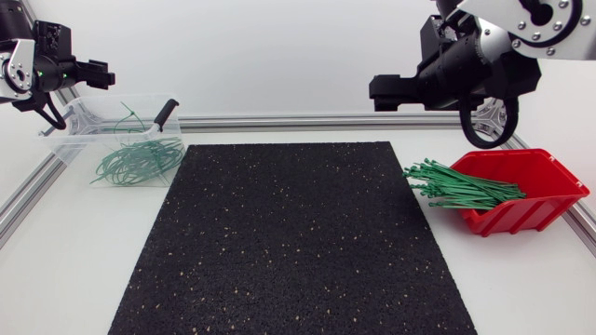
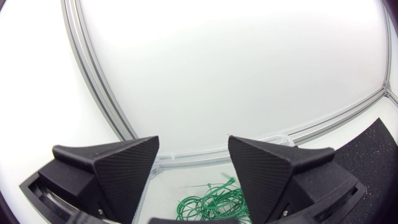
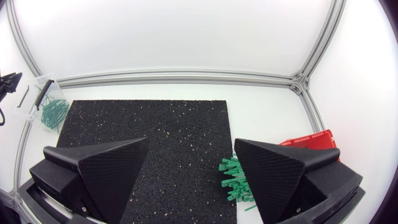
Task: Take a green cable tie from the red box, thread the tail through the head to close it, then place it in the transparent bin on the left.
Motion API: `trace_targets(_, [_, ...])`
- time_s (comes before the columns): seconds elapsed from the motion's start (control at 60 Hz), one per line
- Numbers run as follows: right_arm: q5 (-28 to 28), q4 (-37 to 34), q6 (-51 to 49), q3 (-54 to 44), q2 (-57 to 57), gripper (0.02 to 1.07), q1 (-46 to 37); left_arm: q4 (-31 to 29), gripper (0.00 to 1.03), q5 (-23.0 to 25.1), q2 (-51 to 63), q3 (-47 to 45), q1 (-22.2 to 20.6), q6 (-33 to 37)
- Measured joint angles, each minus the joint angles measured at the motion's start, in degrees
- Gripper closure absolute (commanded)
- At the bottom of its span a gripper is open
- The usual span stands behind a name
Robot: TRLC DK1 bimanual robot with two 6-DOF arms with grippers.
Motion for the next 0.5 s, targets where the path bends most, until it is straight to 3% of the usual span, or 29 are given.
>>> trace_targets(0.183, [0.02,0.02,-0.92,-0.63,-2.75,0.07,-0.04,-2.45,0.03,-0.17,-0.87,0.0,-0.02,0.0])
trace_targets(0.5, [-0.02,5.75,-5.73,-0.81,-3.37,0.07,-8.33,-19.74,0.03,-0.24,-2.34,3.93,-1.01,-0.02])
